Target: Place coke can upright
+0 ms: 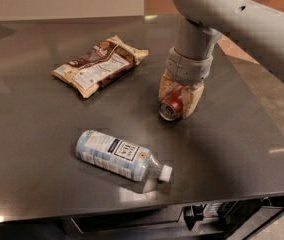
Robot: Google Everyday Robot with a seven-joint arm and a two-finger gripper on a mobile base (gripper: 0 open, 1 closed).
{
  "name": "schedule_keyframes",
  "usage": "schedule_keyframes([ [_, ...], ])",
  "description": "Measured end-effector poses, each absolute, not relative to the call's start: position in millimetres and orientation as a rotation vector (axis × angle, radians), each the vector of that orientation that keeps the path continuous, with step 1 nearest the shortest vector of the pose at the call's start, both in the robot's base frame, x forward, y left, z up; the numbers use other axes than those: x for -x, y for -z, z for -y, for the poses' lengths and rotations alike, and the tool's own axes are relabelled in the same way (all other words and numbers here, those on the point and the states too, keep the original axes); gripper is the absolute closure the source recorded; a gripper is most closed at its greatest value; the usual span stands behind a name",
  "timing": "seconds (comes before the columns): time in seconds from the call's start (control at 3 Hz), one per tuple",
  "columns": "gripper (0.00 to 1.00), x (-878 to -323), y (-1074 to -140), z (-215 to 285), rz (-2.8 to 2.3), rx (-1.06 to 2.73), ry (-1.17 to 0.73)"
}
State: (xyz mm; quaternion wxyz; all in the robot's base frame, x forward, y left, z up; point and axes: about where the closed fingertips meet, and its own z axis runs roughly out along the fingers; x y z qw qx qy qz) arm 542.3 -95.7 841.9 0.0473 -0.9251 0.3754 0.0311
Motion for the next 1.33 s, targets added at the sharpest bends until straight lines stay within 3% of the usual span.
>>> schedule_keyframes([
  [0.33, 0.87, -543.4, -855.2, 96.3, -1.213, 2.735, -0.212],
  [0.67, 1.00, -543.8, -879.3, 89.0, -1.288, 2.568, -0.356],
  [1.33, 1.00, -533.6, -919.3, 82.0, -1.478, 2.110, -0.703],
])
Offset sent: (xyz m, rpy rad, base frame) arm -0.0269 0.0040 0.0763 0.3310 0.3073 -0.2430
